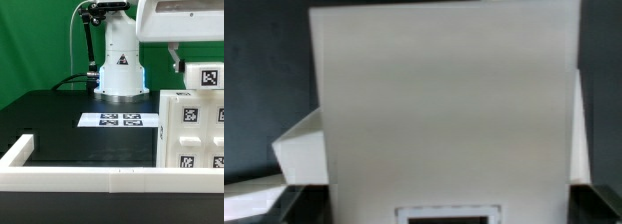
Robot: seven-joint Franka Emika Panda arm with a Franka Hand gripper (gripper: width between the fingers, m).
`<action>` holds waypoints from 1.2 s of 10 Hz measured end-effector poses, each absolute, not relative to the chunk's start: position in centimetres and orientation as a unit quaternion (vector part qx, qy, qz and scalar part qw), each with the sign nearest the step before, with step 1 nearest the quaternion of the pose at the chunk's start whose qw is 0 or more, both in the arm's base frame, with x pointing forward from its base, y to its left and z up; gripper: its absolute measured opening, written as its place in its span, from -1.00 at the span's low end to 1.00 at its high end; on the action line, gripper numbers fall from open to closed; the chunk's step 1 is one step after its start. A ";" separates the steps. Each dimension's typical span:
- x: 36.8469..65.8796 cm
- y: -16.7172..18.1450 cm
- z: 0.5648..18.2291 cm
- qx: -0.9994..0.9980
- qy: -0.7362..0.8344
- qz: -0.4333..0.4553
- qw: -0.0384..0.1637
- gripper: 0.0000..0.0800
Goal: Assemble cabinet
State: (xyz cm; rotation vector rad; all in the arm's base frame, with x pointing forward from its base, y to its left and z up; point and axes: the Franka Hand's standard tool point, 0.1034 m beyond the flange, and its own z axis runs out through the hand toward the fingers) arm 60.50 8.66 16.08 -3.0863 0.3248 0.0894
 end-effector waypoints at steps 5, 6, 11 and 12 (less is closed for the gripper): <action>60.4 8.4 15.8 -0.994 0.105 0.025 0.018 0.41; 60.4 8.4 15.8 -0.994 0.105 0.025 0.018 0.41; 60.4 8.5 15.8 -0.992 0.119 0.025 0.018 0.41; 60.4 8.5 15.8 -0.990 0.139 0.026 0.018 0.41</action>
Offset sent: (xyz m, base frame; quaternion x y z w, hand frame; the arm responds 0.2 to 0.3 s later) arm 0.0000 0.0000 0.0000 0.0000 0.0000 0.0000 1.0000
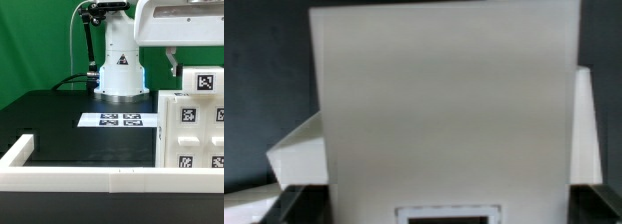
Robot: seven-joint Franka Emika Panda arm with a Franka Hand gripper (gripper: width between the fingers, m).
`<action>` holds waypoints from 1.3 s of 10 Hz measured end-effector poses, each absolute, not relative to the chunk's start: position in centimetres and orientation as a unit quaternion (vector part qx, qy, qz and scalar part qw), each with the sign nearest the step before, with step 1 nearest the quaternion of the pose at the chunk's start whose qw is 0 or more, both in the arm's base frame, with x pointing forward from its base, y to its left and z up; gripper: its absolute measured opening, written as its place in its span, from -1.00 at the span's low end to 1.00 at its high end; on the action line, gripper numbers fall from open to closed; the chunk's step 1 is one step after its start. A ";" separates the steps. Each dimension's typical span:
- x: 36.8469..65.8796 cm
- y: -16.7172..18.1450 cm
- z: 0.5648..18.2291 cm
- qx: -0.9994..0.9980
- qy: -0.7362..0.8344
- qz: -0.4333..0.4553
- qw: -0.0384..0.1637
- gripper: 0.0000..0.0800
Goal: Assemble cabinet
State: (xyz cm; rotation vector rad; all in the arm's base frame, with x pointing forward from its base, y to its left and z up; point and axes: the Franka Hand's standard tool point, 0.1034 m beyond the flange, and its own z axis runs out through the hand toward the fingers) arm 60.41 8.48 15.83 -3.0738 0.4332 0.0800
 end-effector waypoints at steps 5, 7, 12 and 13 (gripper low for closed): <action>60.4 8.6 15.8 -0.957 0.287 0.029 0.015 0.41; 60.5 8.9 15.8 -0.929 0.368 0.024 0.014 0.41; 60.9 9.4 15.8 -0.845 0.535 0.011 0.019 0.41; 61.0 9.4 15.8 -0.835 0.550 0.010 0.019 0.41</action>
Offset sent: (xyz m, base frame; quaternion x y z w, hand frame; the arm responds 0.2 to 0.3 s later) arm 0.0000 0.0000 0.0000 0.0000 0.0000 0.1296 0.9916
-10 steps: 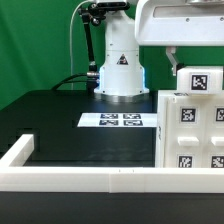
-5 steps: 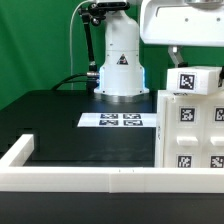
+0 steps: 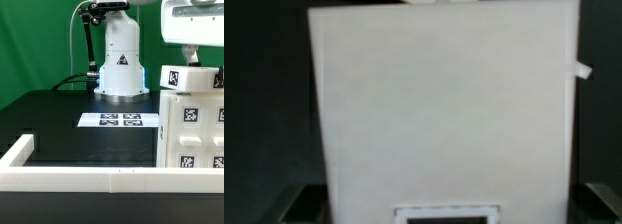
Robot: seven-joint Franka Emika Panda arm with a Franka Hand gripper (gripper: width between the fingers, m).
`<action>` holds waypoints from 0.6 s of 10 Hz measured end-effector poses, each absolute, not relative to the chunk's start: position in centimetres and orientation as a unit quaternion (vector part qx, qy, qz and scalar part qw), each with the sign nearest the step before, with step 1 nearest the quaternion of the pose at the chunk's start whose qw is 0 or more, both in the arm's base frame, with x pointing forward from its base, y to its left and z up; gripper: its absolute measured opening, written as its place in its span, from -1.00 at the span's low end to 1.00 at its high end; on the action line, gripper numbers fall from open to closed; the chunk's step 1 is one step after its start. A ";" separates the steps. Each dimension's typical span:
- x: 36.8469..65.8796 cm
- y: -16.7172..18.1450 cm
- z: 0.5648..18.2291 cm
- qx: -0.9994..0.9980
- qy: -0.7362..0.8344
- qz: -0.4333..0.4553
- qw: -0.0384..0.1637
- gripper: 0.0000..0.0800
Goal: Assemble cabinet
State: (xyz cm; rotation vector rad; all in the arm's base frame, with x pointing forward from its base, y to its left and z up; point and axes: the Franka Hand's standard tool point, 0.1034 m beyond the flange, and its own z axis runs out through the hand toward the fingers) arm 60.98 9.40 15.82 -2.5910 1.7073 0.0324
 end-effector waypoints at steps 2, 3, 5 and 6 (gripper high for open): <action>61.1 9.5 15.8 -0.776 0.630 0.010 0.021 0.41; 61.2 9.4 15.8 -0.728 0.685 0.010 0.026 0.41; 61.4 9.3 15.7 -0.658 0.752 0.011 0.037 0.41; 61.4 9.4 15.7 -0.652 0.757 0.011 0.038 0.41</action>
Offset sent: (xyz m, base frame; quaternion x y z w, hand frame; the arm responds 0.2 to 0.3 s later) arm -0.0062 -0.0194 -0.0079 0.0266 0.0157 0.3619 0.9317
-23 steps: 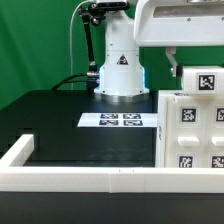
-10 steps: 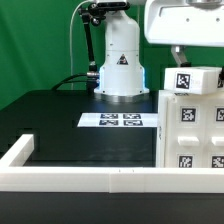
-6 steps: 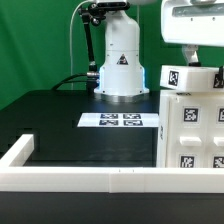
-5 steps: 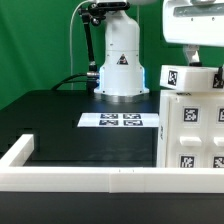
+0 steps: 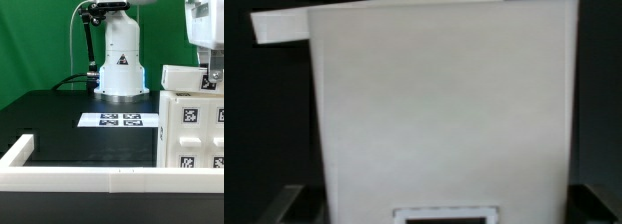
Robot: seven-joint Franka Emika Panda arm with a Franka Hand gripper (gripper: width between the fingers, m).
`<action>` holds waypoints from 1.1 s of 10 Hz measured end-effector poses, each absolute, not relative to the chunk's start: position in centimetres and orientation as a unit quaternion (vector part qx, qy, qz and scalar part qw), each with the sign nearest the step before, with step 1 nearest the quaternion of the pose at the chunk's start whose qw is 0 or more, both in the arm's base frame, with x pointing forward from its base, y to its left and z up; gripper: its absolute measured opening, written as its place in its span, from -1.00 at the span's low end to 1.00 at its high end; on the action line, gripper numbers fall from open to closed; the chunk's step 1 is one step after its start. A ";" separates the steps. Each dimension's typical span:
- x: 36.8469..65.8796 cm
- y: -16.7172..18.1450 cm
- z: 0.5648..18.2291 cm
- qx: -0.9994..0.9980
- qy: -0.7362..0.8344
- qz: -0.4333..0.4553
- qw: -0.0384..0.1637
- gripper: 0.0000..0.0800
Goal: Assemble cabinet
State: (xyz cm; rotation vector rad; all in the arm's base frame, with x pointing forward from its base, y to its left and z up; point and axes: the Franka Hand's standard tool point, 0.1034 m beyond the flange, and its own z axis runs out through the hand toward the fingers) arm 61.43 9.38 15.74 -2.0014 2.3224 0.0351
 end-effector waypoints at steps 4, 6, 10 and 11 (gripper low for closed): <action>61.5 9.4 16.1 -0.664 0.746 0.015 0.044 0.98; 61.8 9.6 17.4 -0.669 0.740 0.019 0.062 0.99; 61.9 9.8 17.6 -0.689 0.722 0.016 0.064 0.99; 62.0 10.2 17.8 -0.724 0.687 0.020 0.056 0.99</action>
Offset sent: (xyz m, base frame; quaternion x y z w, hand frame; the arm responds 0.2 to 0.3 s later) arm -0.0058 -0.0035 0.0122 -0.0183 -0.0210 0.0070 0.9996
